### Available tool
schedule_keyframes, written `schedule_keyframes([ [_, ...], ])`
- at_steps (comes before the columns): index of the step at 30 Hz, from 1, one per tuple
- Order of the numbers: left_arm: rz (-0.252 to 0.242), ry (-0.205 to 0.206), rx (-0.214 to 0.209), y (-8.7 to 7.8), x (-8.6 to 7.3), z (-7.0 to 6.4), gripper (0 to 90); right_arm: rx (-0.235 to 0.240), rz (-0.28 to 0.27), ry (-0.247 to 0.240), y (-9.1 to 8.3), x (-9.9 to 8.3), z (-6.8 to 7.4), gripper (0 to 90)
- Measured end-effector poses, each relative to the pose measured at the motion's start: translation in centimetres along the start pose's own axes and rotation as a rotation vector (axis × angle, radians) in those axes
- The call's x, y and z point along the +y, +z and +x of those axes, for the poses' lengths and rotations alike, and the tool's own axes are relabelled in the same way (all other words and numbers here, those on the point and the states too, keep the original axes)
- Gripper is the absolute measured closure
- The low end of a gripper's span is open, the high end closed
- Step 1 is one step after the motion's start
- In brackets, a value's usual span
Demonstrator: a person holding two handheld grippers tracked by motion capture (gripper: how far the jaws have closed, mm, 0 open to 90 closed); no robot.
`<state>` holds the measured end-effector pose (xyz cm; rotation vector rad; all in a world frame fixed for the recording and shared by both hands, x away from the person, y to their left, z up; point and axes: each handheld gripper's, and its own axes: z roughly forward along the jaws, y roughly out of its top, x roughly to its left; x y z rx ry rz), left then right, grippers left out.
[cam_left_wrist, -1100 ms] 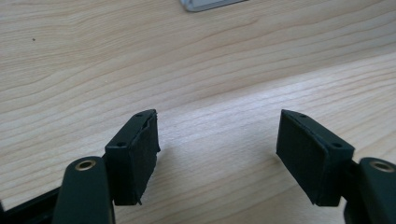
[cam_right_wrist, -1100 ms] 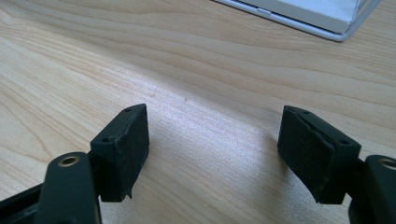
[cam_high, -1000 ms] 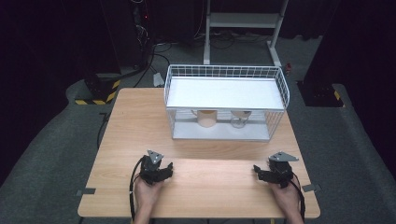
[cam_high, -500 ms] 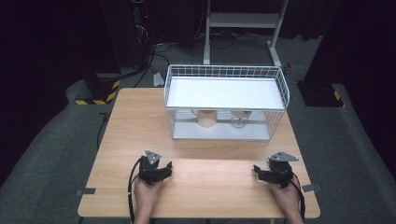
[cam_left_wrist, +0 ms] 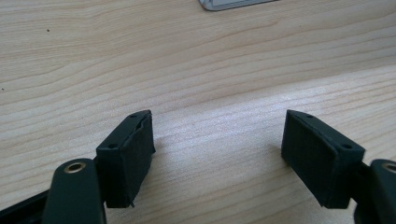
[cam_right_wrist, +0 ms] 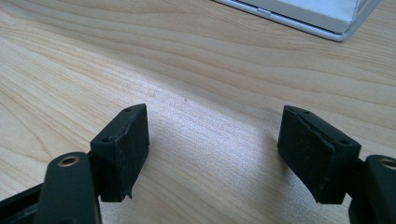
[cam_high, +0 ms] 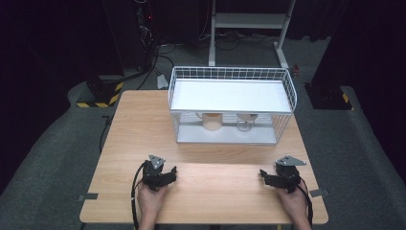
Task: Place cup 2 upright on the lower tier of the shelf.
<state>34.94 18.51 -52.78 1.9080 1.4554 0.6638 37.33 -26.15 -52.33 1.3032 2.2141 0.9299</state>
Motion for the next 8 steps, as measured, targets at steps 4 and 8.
schedule_keyframes([
  [4,0.001,0.000,-0.003,0.02,0.00,0.01,24.7,-0.001,-0.001,-0.001,0.01,0.00,-0.01,25.0],
  [8,0.001,-0.001,-0.005,0.04,0.01,0.00,24.2,-0.001,-0.001,-0.002,0.01,0.01,-0.01,25.0],
])
